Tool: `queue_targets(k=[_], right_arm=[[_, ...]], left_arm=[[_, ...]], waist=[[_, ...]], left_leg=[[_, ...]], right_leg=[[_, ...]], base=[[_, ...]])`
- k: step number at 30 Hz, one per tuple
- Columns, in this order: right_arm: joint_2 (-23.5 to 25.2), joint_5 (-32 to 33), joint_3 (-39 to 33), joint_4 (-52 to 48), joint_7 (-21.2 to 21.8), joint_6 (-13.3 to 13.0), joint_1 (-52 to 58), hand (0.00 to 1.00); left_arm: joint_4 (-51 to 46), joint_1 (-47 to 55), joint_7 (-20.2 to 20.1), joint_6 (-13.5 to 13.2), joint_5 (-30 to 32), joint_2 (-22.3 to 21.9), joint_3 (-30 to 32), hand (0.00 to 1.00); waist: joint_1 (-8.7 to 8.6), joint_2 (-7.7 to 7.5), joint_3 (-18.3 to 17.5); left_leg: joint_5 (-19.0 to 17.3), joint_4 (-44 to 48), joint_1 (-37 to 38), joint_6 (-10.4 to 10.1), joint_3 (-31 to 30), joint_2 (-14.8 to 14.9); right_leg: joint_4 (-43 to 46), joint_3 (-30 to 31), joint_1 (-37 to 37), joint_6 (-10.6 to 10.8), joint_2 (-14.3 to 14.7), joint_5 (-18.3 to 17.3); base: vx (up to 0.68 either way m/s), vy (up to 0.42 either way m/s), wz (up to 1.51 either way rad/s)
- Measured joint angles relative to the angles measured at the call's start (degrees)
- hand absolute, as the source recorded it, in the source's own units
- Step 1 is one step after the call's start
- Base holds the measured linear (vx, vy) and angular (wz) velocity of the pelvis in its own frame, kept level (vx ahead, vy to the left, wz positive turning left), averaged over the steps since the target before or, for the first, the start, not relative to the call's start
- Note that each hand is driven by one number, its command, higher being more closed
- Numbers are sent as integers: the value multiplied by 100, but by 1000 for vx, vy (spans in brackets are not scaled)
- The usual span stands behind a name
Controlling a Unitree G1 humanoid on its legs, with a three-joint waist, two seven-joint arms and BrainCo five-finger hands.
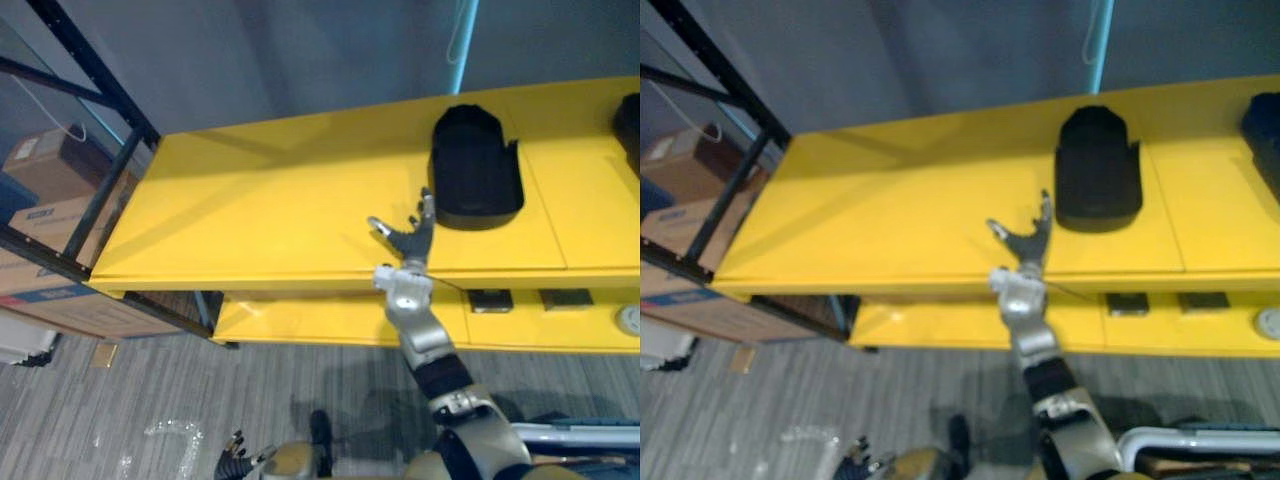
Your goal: Walk over and take plastic housings, then place them on the shelf
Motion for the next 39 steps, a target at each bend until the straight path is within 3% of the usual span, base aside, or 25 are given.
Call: queue_targets(k=[4,6,9,12,17,21,24,28,31,34,36,39], right_arm=[[-78,581,842,-1204,935,-474,625,0],[-176,850,987,-1986,1204,-499,917,0],[-320,1070,786,-2958,1306,-581,1609,0],[-530,1088,154,-3212,1240,-621,2345,0],[-560,933,-761,-2734,835,-630,3465,0],[-161,1069,-1457,-2181,406,-765,4317,0],[-114,1107,-1706,-2182,284,-827,4711,0],[-90,1260,-1874,-2001,288,-1015,4938,0],[-100,1376,-1749,-1939,498,-1103,4931,0],[-127,1410,-1526,-1824,530,-1107,4913,0],[-149,1396,-1352,-1643,548,-1107,4812,0],[-243,1402,-1202,-1552,750,-1106,4723,0]], left_arm=[[190,-32,31,-3,-3,36,390,0],[187,-31,77,-14,-3,120,396,0],[184,-44,146,-50,0,228,427,0],[183,-131,260,-48,-2,236,534,0],[179,-315,243,22,20,157,558,0],[183,-386,233,213,244,0,527,0],[200,-427,257,367,382,9,461,0],[414,-584,253,514,1002,170,256,0],[455,-597,326,595,1076,230,164,0],[480,-612,470,609,1060,224,162,0],[510,-584,721,568,698,221,219,0],[501,-439,765,431,354,204,559,0]], waist=[[-14,-345,-244],[-7,-511,-355],[-23,-797,-552],[-145,-898,-656],[-358,-795,-746],[-568,-741,-790],[-638,-754,-784],[-912,-901,-737],[-970,-902,-677],[-1030,-886,-668],[-985,-837,-647],[-860,-759,-675]], left_leg=[[-32,-9,6,-27,-2,27],[-54,-12,-2,-42,23,65],[-74,-16,5,-73,120,153],[-86,-20,61,-90,175,156],[-175,-22,114,-119,361,230],[-203,-21,133,-198,621,330],[-256,-20,274,-246,908,384],[-318,-15,548,-305,1665,491],[-367,-15,802,-376,2241,642],[-385,-17,911,-404,2444,671],[-375,-18,946,-426,2550,694],[-468,50,992,-535,2425,763]], right_leg=[[-223,-50,124,-11,70,76],[-299,-38,136,-35,105,114],[-330,56,88,-92,196,149],[-400,124,126,-145,262,189],[-497,304,116,-193,345,163],[-464,553,-50,-238,426,170],[-400,847,-147,-234,482,200],[-365,1428,-357,-354,635,304],[-462,1467,-428,-479,806,539],[-551,1522,-405,-470,834,577],[-583,1463,-449,-493,842,549],[-590,1476,-466,-503,918,535]], base=[[5,-2,1],[6,-12,-4],[2,-20,-16],[-22,-10,-15],[-42,-3,-19],[32,-9,-29],[62,9,-56],[57,16,-77],[-17,-33,-92],[-94,-38,-45],[-94,-40,-19],[-55,-49,-8]])
